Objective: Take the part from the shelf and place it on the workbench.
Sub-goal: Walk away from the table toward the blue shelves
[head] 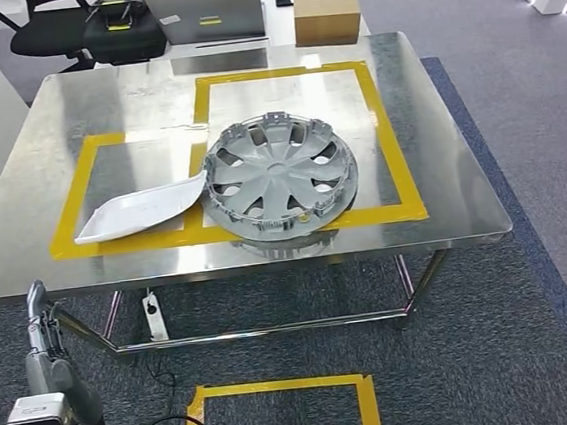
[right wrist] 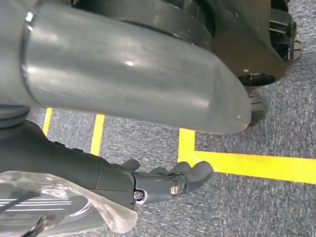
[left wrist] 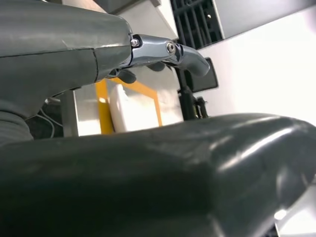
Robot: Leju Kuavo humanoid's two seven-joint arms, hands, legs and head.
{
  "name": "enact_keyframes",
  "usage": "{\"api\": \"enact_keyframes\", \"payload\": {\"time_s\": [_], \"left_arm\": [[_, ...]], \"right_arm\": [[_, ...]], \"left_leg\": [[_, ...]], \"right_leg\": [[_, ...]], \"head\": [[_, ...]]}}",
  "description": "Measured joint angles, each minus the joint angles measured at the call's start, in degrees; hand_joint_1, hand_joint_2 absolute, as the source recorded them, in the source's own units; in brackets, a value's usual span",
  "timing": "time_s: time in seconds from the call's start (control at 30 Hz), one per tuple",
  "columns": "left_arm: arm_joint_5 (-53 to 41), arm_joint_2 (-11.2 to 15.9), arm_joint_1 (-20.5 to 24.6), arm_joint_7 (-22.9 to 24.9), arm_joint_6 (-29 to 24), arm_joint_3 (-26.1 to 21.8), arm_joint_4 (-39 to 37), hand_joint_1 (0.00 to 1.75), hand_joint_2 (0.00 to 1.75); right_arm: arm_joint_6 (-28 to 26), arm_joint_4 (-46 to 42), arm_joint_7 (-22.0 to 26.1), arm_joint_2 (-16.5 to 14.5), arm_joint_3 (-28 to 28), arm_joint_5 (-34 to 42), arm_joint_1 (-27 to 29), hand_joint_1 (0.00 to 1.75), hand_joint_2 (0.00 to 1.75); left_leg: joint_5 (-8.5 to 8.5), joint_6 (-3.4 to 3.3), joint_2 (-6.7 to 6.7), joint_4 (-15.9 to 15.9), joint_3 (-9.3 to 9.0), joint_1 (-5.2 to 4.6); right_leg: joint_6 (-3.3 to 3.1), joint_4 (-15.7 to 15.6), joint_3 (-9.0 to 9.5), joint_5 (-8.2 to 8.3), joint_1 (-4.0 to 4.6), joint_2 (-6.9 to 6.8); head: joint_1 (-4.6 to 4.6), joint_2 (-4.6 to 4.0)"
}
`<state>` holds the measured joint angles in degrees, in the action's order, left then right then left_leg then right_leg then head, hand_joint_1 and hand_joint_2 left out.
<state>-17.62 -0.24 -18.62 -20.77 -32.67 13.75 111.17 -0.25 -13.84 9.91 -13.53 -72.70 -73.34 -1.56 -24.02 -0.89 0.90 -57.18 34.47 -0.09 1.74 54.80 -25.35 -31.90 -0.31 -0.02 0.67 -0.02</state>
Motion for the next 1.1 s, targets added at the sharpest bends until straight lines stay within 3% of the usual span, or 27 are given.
{"api": "enact_keyframes", "payload": {"time_s": [0.07,0.1,0.13,0.2,0.23,0.27,0.3,0.33,0.4,0.47,0.57,0.6,0.67,0.73,0.77,0.8,0.83,0.9,0.97,1.0,1.1], "left_arm": [[-0.01,0.01,0.06,0.01,-0.08,0.10,-0.03,0.00,0.00],[-0.01,0.02,0.04,0.01,-0.11,0.14,-0.04,0.00,0.00],[-0.01,0.02,0.02,0.01,-0.15,0.17,-0.05,0.00,0.00],[0.01,0.03,0.00,0.01,-0.18,0.28,-0.13,0.00,0.00],[0.01,0.03,0.00,0.01,-0.18,0.36,-0.20,0.00,0.00],[0.03,0.03,0.00,0.01,-0.18,0.45,-0.27,0.00,0.00],[0.04,0.04,0.00,0.01,-0.18,0.53,-0.33,0.00,0.00],[0.05,0.04,0.02,0.01,-0.17,0.61,-0.35,0.00,0.00],[0.07,0.04,0.15,0.01,-0.17,0.78,-0.36,0.00,0.00],[0.02,0.04,0.27,0.00,-0.20,0.91,-0.36,0.00,0.00],[-0.02,0.05,0.33,0.01,-0.31,1.00,-0.36,0.00,0.00],[-0.02,0.05,0.38,0.01,-0.34,1.02,-0.36,0.00,0.00],[-0.02,0.03,0.46,0.01,-0.42,1.07,-0.37,0.00,0.00],[-0.02,0.02,0.49,0.03,-0.50,1.11,-0.39,0.00,0.00],[-0.02,0.02,0.48,0.05,-0.55,1.11,-0.43,0.00,0.00],[-0.01,0.02,0.48,0.11,-0.58,1.12,-0.48,0.00,0.00],[0.02,0.02,0.48,0.17,-0.61,1.12,-0.55,0.00,0.00],[0.05,0.02,0.49,0.27,-0.62,1.15,-0.67,0.00,0.00],[0.06,0.02,0.54,0.28,-0.69,1.19,-0.72,0.00,0.00],[0.06,0.02,0.57,0.29,-0.72,1.23,-0.74,0.00,0.00],[0.08,0.02,0.59,0.30,-0.75,1.36,-0.78,0.00,0.00]], "right_arm": [[-0.05,0.00,-0.10,-0.02,0.01,-0.10,0.14,0.00,0.00],[-0.10,0.00,-0.15,-0.03,0.00,-0.13,0.19,0.00,0.00],[-0.17,-0.01,-0.18,-0.04,-0.01,-0.17,0.23,0.00,0.00],[-0.30,-0.02,-0.24,-0.04,-0.02,-0.22,0.23,0.00,0.00],[-0.33,-0.02,-0.27,-0.04,-0.02,-0.25,0.25,0.00,0.00],[-0.34,-0.02,-0.29,-0.04,-0.02,-0.27,0.26,0.00,0.00],[-0.34,-0.02,-0.31,-0.04,-0.02,-0.28,0.28,0.00,0.00],[-0.34,-0.02,-0.31,-0.04,-0.02,-0.29,0.29,0.00,0.00],[-0.34,-0.02,-0.31,-0.07,-0.02,-0.32,0.26,0.00,0.00],[-0.35,-0.02,-0.31,-0.14,-0.02,-0.34,0.17,0.00,0.00],[-0.36,-0.02,-0.31,-0.19,0.00,-0.34,0.19,0.00,0.00],[-0.35,-0.02,-0.31,-0.20,0.01,-0.34,0.23,0.00,0.00],[-0.34,-0.02,-0.31,-0.20,0.00,-0.34,0.26,0.00,0.00],[-0.37,-0.02,-0.32,-0.19,-0.01,-0.33,0.24,0.00,0.00],[-0.39,-0.02,-0.34,-0.19,-0.01,-0.32,0.25,0.00,0.00],[-0.42,-0.02,-0.38,-0.18,-0.02,-0.32,0.26,0.00,0.00],[-0.44,-0.03,-0.43,-0.18,-0.02,-0.33,0.28,0.00,0.00],[-0.47,-0.07,-0.49,-0.18,-0.02,-0.34,0.23,0.00,0.00],[-0.49,-0.10,-0.50,-0.18,-0.02,-0.36,0.02,0.00,0.00],[-0.49,-0.11,-0.51,-0.18,-0.02,-0.37,-0.07,0.00,0.00],[-0.46,-0.11,-0.52,-0.20,-0.02,-0.42,0.06,0.00,0.00]], "left_leg": [[0.03,0.72,-0.06,-0.25,0.27,0.14],[-1.15,1.06,-0.13,-1.14,0.64,0.23],[-3.31,1.39,-0.21,-3.15,1.30,0.30],[-9.00,1.89,-0.29,-10.22,3.11,0.42],[-10.96,2.04,-0.30,-13.73,3.74,0.45],[-11.69,2.10,-0.30,-15.87,3.69,0.47],[-11.18,2.07,-0.31,-15.88,2.66,0.48],[-9.83,1.94,-0.31,-13.69,0.67,0.48],[-7.30,1.27,-0.45,-5.05,-5.18,0.41],[-6.61,0.63,-0.65,0.91,-8.46,0.19],[-6.02,-0.12,-0.61,1.81,-7.91,0.00],[-5.56,-0.53,-0.50,1.98,-7.60,0.09],[-4.47,-1.28,-0.26,2.28,-6.64,0.30],[-3.44,-1.55,-0.18,2.13,-5.21,0.23],[-2.89,-1.53,-0.14,2.03,-4.43,0.19],[-2.36,-1.48,-0.10,1.89,-3.64,0.17],[-1.90,-1.37,-0.08,1.71,-2.86,0.18],[-1.23,-1.00,-0.07,1.06,-1.52,0.19],[-0.72,-0.44,-0.04,0.16,-0.43,0.04],[-0.40,-0.11,-0.02,-0.12,-0.10,-0.03],[0.16,0.97,-0.09,-0.34,0.44,0.13]], "right_leg": [[-0.81,-0.01,-0.91,0.59,-0.05,-0.08],[-1.33,-0.06,-1.27,1.02,-0.10,-0.18],[-1.80,-0.15,-1.74,1.53,-0.19,-0.29],[-2.26,-0.09,-2.94,2.47,-0.14,-0.39],[-2.29,-0.01,-3.46,2.95,-0.09,-0.40],[-2.28,0.15,-4.01,3.42,-0.04,-0.38],[-2.22,0.36,-4.56,3.85,0.01,-0.36],[-2.14,0.61,-5.07,4.20,0.04,-0.31],[-1.86,1.18,-6.13,4.72,0.12,-0.21],[-1.37,1.56,-6.88,5.29,0.19,-0.15],[-0.31,1.71,-7.45,6.05,0.08,-0.12],[0.03,2.22,-7.87,5.37,0.04,-0.10],[0.56,6.16,-9.55,1.39,-0.06,-0.05],[0.99,13.50,-11.90,-3.59,-0.15,-0.04],[1.17,16.50,-12.53,-4.75,-0.20,-0.04],[1.29,17.82,-12.31,-4.64,-0.25,-0.05],[1.36,17.02,-11.05,-3.45,-0.31,-0.06],[1.34,9.97,-5.71,-0.53,-0.41,-0.09],[0.99,2.58,-0.89,0.04,-0.38,-0.03],[0.68,0.72,0.08,-0.24,-0.31,0.00],[-0.79,0.16,-0.80,0.34,-0.23,-0.13]], "head": [[0.03,0.00],[0.14,0.00],[0.22,0.00],[0.37,0.00],[0.37,0.00],[0.37,0.00],[0.36,0.00],[0.37,0.00],[0.36,0.00],[0.34,0.00],[0.32,0.00],[0.26,0.00],[0.05,0.00],[-0.08,0.00],[-0.08,0.00],[-0.08,0.00],[-0.09,0.00],[-0.10,0.00],[-0.10,0.00],[-0.10,0.00],[-0.14,0.00]]}}
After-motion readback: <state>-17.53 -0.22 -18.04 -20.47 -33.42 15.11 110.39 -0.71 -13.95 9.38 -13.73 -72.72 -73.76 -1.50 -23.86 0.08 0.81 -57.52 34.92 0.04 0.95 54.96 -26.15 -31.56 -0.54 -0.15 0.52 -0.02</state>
